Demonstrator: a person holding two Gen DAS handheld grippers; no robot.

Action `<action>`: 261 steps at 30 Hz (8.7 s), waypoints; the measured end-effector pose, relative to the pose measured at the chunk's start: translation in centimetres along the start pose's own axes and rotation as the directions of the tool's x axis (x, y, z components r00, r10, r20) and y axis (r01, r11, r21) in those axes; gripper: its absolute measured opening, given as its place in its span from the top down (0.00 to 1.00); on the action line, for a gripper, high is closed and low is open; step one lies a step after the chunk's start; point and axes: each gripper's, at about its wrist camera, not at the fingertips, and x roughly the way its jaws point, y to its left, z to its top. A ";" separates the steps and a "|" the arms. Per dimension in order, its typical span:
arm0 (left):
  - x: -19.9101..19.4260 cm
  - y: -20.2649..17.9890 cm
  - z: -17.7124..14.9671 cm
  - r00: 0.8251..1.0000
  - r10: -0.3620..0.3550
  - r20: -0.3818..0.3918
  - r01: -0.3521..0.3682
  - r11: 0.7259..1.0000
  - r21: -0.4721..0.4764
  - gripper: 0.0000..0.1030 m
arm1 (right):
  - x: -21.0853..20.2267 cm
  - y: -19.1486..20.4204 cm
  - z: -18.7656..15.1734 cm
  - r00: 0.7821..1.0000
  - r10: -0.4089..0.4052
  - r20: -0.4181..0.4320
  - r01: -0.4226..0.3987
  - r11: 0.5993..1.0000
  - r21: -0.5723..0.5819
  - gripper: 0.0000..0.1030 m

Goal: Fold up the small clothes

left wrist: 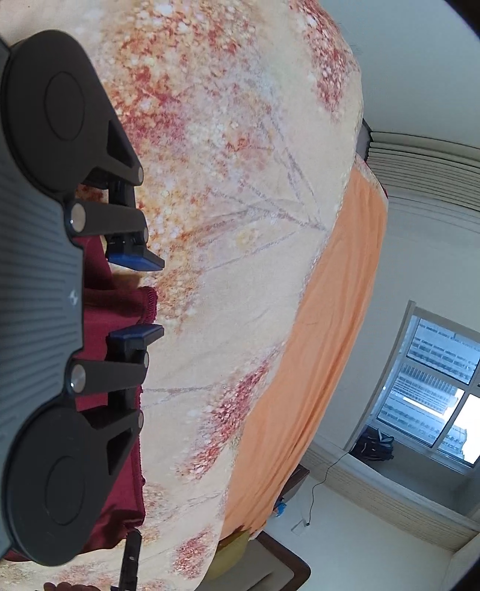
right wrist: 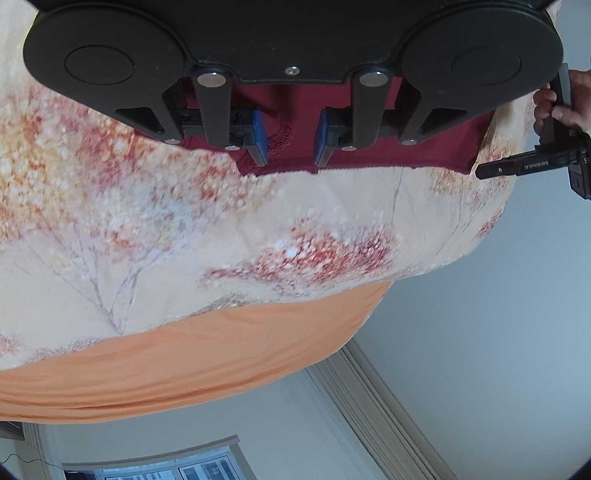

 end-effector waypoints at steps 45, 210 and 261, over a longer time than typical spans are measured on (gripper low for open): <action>-10.0 2.2 -18.1 0.976 -0.113 -0.185 0.083 0.983 -0.165 0.51 | -11.3 -1.8 -15.5 0.989 -0.042 -0.144 0.054 0.995 0.080 0.70; -3.7 -31.3 -22.2 0.881 -0.400 -0.251 0.472 0.737 0.484 0.44 | -6.8 -9.4 -3.1 0.990 0.082 -0.112 -0.039 0.938 0.344 0.69; -5.7 -21.4 -17.8 0.888 -0.402 -0.223 0.433 0.895 0.112 0.08 | -10.9 -7.2 -8.6 0.980 0.153 -0.128 -0.104 0.939 0.327 0.34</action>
